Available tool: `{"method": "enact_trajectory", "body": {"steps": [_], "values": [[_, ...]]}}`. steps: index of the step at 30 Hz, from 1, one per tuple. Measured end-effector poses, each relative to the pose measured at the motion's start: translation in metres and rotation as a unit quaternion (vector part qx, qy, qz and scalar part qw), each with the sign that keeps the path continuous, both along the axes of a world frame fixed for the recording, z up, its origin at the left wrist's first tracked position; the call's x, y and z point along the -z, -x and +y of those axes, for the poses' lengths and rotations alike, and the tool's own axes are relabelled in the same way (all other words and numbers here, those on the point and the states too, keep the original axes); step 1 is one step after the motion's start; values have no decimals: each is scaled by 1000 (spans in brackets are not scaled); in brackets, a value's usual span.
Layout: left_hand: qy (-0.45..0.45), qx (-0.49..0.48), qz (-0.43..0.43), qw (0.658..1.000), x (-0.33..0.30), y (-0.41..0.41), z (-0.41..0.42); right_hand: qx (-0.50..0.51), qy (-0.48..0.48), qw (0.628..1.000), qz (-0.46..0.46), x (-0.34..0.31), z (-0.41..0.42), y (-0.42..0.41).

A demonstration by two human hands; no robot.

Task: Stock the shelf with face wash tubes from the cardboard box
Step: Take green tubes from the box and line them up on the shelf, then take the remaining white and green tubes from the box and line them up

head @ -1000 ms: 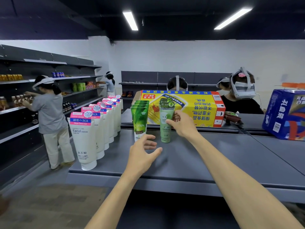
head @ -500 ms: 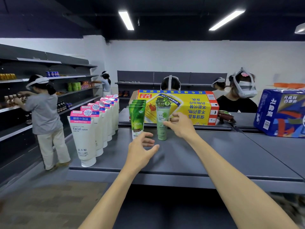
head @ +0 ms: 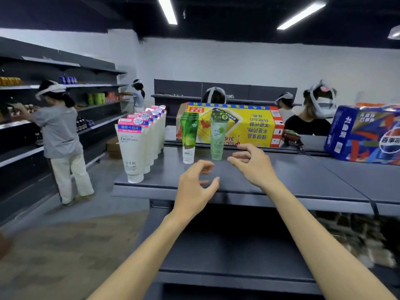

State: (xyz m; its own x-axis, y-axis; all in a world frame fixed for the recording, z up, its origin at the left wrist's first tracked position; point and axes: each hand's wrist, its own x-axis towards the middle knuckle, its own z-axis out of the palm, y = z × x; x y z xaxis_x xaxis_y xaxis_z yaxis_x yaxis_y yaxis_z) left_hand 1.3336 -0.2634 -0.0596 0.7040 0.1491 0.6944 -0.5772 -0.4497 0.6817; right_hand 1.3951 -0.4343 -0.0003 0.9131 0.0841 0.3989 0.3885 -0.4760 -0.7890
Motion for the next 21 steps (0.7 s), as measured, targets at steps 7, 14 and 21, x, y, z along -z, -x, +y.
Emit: {"method": "enact_trajectory", "body": {"steps": [7,14,21], "values": [[-14,21,41,999,31,38,12,3,-10,1000,-1,34,-2,62],[-30,63,136,988,123,73,-1,25,-27,997,67,132,-19,124],[-62,88,288,952,247,116,-12,37,36,970,237,273,-40,164]]}}
